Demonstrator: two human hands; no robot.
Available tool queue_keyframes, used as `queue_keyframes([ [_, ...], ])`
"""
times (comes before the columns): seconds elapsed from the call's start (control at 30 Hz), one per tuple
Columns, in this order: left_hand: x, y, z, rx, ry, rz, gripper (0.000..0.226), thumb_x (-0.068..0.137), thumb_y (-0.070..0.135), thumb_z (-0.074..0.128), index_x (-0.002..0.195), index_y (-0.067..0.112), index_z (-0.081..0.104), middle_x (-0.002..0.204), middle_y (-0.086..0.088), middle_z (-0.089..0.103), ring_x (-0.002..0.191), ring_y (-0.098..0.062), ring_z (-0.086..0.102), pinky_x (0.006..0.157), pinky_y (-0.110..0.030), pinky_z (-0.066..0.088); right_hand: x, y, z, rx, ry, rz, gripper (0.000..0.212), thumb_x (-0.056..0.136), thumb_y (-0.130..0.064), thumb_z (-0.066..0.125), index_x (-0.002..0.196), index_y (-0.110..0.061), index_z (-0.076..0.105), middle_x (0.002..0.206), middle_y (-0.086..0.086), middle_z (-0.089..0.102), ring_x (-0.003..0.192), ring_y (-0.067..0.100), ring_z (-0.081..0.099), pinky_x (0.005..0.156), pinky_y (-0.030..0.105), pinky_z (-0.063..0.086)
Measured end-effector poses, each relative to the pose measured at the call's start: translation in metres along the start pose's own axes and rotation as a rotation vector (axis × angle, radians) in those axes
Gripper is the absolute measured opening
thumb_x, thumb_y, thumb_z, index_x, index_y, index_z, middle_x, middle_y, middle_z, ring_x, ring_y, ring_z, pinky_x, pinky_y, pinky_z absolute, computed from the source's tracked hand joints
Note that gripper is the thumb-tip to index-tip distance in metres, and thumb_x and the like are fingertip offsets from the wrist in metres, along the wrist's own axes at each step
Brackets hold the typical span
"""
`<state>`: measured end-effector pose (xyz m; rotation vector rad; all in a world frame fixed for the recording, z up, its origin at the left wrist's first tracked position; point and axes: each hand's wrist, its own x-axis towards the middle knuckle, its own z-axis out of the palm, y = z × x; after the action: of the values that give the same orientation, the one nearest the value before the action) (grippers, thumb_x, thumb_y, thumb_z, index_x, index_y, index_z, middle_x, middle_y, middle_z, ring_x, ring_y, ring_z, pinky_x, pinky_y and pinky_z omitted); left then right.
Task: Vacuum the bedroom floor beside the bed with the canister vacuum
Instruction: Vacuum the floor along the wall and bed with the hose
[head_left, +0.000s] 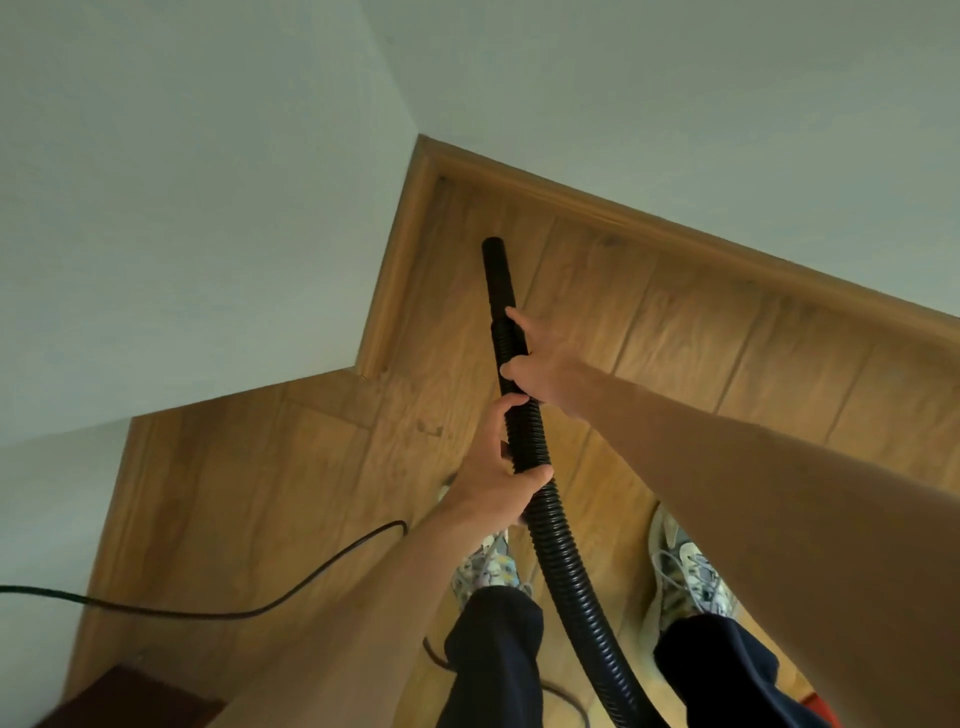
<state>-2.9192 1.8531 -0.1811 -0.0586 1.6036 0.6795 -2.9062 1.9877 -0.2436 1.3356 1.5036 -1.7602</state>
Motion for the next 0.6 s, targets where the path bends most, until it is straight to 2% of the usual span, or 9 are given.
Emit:
queue_keyframes([
  [0.1, 0.003, 0.003, -0.011, -0.037, 0.012, -0.013, 0.075, 0.089, 0.001, 0.068, 0.118, 0.064, 0.04, 0.123, -0.008, 0.052, 0.103, -0.025, 0.066, 0.069, -0.049, 0.063, 0.008, -0.009, 0.007, -0.011, 0.005, -0.003, 0.079, 0.092, -0.002, 0.053, 0.154, -0.042, 0.023, 0.128, 0.001, 0.05, 0.103, 0.021, 0.061, 0.075, 0.032, 0.057],
  [0.27, 0.012, 0.015, -0.034, -0.095, 0.026, -0.006, 0.075, 0.089, -0.002, 0.067, 0.119, 0.062, 0.043, 0.122, -0.009, 0.054, 0.103, -0.026, 0.066, 0.069, -0.05, 0.063, 0.025, -0.033, 0.015, -0.052, -0.005, -0.035, 0.079, 0.092, -0.004, 0.053, 0.154, -0.041, 0.021, 0.123, 0.001, 0.051, 0.1, 0.02, 0.061, 0.08, 0.035, 0.058],
  [0.43, 0.022, 0.036, -0.065, -0.104, 0.027, 0.018, 0.073, 0.09, -0.004, 0.066, 0.122, 0.058, 0.043, 0.121, -0.006, 0.052, 0.096, -0.024, 0.066, 0.065, -0.042, 0.063, 0.044, -0.066, 0.023, -0.056, -0.004, -0.076, 0.079, 0.091, -0.004, 0.051, 0.155, -0.039, 0.021, 0.118, -0.001, 0.052, 0.094, 0.019, 0.062, 0.066, 0.03, 0.055],
  [0.6, 0.028, 0.049, -0.09, -0.082, 0.012, 0.03, 0.073, 0.089, -0.005, 0.066, 0.127, 0.054, 0.043, 0.121, -0.008, 0.054, 0.094, -0.023, 0.068, 0.066, -0.042, 0.063, 0.057, -0.087, 0.027, -0.067, 0.013, -0.087, 0.078, 0.092, -0.005, 0.053, 0.154, -0.038, 0.021, 0.122, 0.001, 0.051, 0.097, 0.021, 0.062, 0.076, 0.042, 0.061],
])
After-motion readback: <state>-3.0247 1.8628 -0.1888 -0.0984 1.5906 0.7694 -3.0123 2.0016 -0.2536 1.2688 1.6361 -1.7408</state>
